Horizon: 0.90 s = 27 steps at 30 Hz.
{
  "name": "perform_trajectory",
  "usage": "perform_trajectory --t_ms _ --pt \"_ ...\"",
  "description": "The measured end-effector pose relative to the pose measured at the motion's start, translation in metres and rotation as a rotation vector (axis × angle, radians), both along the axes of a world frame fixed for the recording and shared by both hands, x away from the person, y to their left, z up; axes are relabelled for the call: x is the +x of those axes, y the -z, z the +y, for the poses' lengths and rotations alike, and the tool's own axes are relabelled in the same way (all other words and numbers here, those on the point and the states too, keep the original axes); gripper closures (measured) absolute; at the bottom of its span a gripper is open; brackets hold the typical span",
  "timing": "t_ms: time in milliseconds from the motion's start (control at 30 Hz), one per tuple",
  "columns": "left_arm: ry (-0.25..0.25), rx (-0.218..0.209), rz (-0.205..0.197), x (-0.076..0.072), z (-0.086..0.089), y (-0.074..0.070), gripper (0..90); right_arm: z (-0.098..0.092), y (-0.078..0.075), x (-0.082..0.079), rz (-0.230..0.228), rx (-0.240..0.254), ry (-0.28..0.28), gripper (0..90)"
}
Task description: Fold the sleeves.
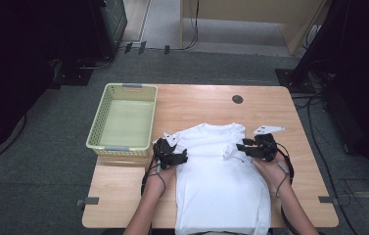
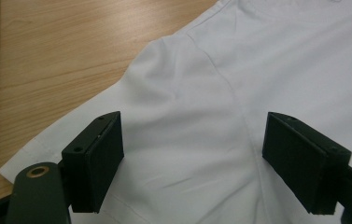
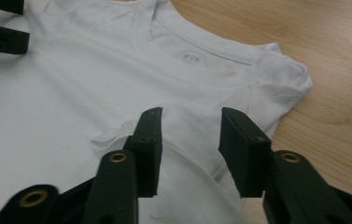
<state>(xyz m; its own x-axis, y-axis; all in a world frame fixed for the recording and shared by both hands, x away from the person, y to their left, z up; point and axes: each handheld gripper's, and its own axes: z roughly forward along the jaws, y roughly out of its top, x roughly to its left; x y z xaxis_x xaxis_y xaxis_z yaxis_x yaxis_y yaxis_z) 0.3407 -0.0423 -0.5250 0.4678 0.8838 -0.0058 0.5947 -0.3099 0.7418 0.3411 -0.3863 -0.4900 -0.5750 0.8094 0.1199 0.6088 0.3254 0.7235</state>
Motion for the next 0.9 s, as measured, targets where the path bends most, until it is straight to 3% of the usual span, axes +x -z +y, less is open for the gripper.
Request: perform_trajectory --t_ms 300,900 --pt "-0.001 0.004 -0.001 0.0 0.001 -0.002 20.9 -0.015 0.004 0.004 -0.003 0.001 0.061 67.0" --pt "-0.002 0.015 -0.005 0.0 0.005 -0.003 20.8 -0.036 0.02 0.01 0.007 -0.021 0.096 68.1"
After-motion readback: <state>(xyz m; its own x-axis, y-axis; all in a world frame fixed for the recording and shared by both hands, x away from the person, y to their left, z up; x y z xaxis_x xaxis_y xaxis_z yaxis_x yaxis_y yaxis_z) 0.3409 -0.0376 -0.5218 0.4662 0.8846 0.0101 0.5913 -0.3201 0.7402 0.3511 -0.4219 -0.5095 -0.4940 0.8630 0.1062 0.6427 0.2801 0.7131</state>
